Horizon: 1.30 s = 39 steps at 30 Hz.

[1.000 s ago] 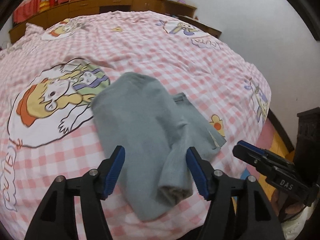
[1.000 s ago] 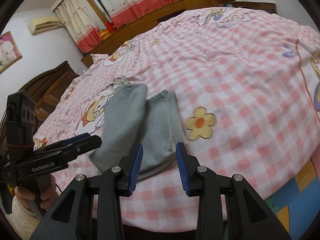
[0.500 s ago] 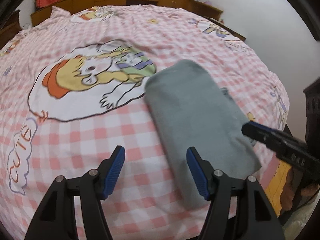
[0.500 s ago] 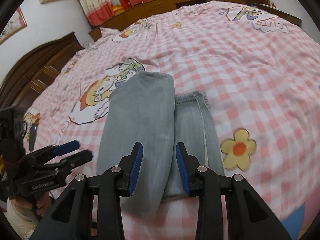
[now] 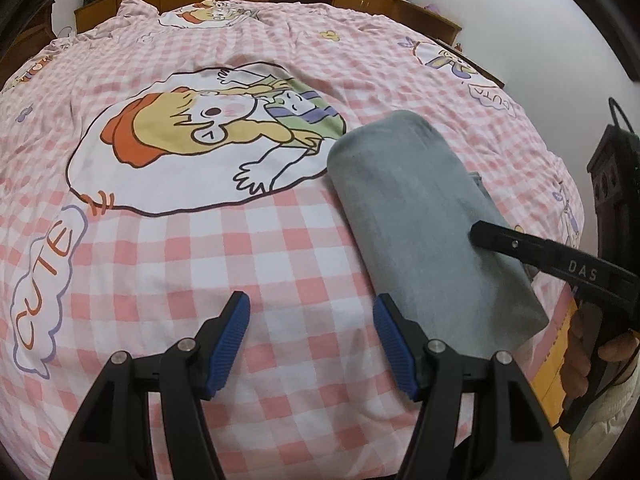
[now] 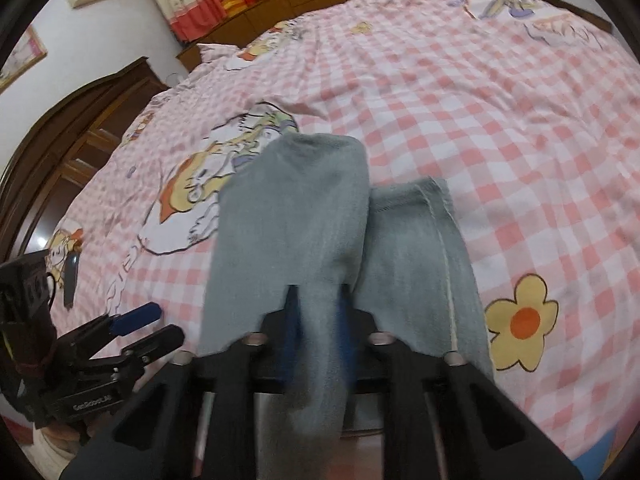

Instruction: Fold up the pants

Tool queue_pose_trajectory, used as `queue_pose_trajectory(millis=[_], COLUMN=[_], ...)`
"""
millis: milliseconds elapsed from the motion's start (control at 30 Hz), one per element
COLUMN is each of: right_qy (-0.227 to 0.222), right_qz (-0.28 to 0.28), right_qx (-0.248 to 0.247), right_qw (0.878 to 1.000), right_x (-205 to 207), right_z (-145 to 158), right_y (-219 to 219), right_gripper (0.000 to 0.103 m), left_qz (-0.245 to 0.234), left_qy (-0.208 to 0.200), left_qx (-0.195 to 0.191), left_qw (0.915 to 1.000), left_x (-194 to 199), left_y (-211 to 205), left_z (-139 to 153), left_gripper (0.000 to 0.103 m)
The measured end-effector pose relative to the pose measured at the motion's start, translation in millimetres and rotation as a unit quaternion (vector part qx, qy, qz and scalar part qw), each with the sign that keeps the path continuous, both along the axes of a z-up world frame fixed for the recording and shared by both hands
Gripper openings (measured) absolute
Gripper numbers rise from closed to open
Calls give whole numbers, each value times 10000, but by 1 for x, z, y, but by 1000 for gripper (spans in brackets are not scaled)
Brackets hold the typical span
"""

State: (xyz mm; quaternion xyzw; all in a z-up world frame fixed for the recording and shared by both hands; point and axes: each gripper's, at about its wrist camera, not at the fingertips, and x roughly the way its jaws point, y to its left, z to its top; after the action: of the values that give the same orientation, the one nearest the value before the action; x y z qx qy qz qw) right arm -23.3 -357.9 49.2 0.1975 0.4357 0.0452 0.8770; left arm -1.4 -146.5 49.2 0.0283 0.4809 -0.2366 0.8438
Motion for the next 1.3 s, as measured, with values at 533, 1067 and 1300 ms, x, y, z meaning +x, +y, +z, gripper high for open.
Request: queue_pose_trajectory(millis=[533,1067,1300], right_qy=[-515,-361,-204], right_qz=[71,-172,477], right_qx=[-464,-1030,-1159], right_qw=[9976,9939,9919], right_x=[-16,-29,-52], right_z=[51,42,30], right_y=[-37,-51,-24], right_gripper=[10,21,21], left_qz=[-292,-994,-1657], left_qy=[-166,-911,-360], left_qx=[19,-10,-507], left_qw=[9994,9909,9842], left_x=[-7,2,-6], left_y=[-22,-78,-100], left_z=[7,44,32], left_gripper=[67,63,14])
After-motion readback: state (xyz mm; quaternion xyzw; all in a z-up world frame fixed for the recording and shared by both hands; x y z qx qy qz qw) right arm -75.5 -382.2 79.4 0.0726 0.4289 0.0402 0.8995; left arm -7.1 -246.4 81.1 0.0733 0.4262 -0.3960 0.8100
